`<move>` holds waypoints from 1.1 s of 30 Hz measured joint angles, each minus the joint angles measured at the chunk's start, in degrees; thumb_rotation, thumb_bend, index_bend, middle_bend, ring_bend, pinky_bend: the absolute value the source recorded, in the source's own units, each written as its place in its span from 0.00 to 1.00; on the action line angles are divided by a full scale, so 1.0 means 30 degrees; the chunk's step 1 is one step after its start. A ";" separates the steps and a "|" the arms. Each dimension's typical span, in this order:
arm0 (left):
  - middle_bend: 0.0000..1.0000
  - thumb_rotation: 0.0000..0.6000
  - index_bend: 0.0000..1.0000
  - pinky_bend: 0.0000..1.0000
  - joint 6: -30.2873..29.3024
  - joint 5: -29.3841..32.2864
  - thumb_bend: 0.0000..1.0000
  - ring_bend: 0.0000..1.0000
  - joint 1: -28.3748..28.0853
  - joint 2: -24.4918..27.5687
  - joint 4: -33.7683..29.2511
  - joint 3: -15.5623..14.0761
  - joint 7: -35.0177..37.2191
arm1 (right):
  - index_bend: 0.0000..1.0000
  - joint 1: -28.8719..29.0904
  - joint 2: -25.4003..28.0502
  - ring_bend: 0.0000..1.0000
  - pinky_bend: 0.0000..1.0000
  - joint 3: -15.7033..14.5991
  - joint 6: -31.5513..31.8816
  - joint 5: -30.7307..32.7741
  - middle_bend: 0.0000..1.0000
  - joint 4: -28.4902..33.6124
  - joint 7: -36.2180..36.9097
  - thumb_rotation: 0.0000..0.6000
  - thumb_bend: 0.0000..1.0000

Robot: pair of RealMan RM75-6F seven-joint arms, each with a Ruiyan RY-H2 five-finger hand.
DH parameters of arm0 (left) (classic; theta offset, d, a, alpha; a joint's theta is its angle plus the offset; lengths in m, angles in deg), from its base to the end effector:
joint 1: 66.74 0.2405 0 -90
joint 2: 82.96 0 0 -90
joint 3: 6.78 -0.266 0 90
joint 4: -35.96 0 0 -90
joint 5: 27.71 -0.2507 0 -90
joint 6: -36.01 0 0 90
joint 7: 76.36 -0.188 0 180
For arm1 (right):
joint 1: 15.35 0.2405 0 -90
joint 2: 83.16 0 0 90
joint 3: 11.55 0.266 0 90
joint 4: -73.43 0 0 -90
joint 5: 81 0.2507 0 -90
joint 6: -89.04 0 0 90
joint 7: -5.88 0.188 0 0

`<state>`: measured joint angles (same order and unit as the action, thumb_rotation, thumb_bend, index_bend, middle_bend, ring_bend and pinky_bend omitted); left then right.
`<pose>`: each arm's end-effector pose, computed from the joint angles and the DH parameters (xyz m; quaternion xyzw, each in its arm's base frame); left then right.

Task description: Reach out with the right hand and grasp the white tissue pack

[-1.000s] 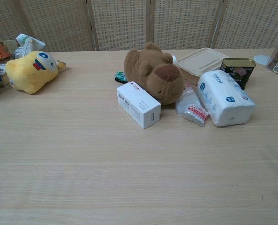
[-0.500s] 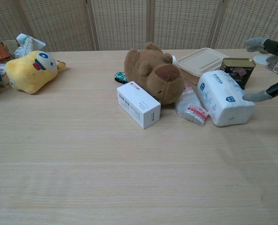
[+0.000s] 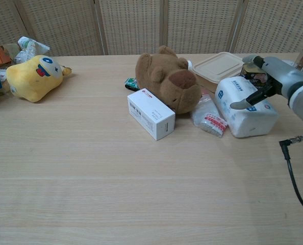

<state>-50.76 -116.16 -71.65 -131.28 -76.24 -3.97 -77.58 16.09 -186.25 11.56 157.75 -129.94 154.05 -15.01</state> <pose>-0.2662 0.2230 0.1798 -0.5983 -0.3819 -0.4219 0.5641 -0.1921 -0.3959 -0.0719 0.4943 -0.5588 0.4168 0.5193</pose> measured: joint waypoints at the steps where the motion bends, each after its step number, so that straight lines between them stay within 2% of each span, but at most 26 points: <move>1: 0.00 1.00 0.00 0.00 -0.0005 0.0042 0.00 0.00 -0.0002 0.0004 0.0010 0.0021 0.0009 | 0.00 0.0168 -0.0267 0.00 0.00 0.0135 0.0166 0.0305 0.00 -0.0205 -0.0358 0.98 0.02; 11: 0.00 1.00 0.00 0.00 -0.0088 0.0196 0.00 0.00 0.0033 0.0121 0.0044 0.0097 0.0204 | 0.00 0.1243 -0.1993 0.00 0.00 0.1062 0.0871 0.2548 0.00 -0.2665 -0.2248 0.87 0.02; 17: 0.00 1.00 0.00 0.00 -0.0039 0.0185 0.00 0.00 0.0018 0.0103 0.0040 0.0081 0.0168 | 0.00 0.1289 -0.2526 0.00 0.00 0.1226 0.0806 0.3807 0.00 -0.3078 -0.2812 0.85 0.02; 21: 0.00 1.00 0.00 0.00 -0.0124 0.0181 0.00 0.00 0.0050 0.0141 0.0006 0.0097 0.0192 | 0.00 0.1342 -0.2978 0.00 0.00 0.1196 0.0833 0.3915 0.00 -0.3632 -0.2796 0.85 0.02; 23: 0.00 1.00 0.00 0.00 -0.0191 0.0191 0.00 0.00 0.0071 0.0175 0.0004 0.0125 0.0265 | 0.00 0.1380 -0.3128 0.00 0.02 0.1172 0.0796 0.3898 0.00 -0.3900 -0.2739 0.91 0.03; 24: 0.00 1.00 0.00 0.00 -0.0203 0.0203 0.00 0.00 0.0077 0.0192 0.0005 0.0136 0.0308 | 0.00 0.1396 -0.3195 0.02 0.09 0.1151 0.0785 0.3799 0.00 -0.4055 -0.2612 0.96 0.03; 26: 0.00 1.00 0.00 0.00 -0.0214 0.0236 0.00 0.00 0.0083 0.0235 0.0023 0.0156 0.0400 | 0.06 0.1410 -0.3284 0.18 0.35 0.1083 0.0769 0.3513 0.08 -0.4287 -0.2353 1.00 0.05; 28: 0.00 1.00 0.00 0.00 -0.0211 0.0242 0.00 0.00 0.0081 0.0272 0.0036 0.0166 0.0460 | 0.23 0.1399 -0.3384 0.43 0.59 0.0992 0.0694 0.3188 0.27 -0.4645 -0.1968 1.00 0.07; 31: 0.00 1.00 0.00 0.00 -0.0206 0.0211 0.00 0.00 0.0081 0.0298 0.0036 0.0161 0.0502 | 0.39 0.1349 -0.3474 0.58 0.74 0.0962 0.0438 0.3129 0.43 -0.5006 -0.1736 1.00 0.10; 33: 0.00 1.00 0.00 0.00 -0.0209 0.0167 0.00 0.00 0.0089 0.0305 0.0022 0.0143 0.0502 | 0.44 0.1299 -0.3498 0.64 0.79 0.0995 0.0310 0.3130 0.49 -0.5123 -0.1560 1.00 0.12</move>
<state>-51.39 -115.66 -71.39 -130.36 -76.17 -3.54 -76.08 19.99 -196.74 14.54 158.68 -120.55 138.68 -19.68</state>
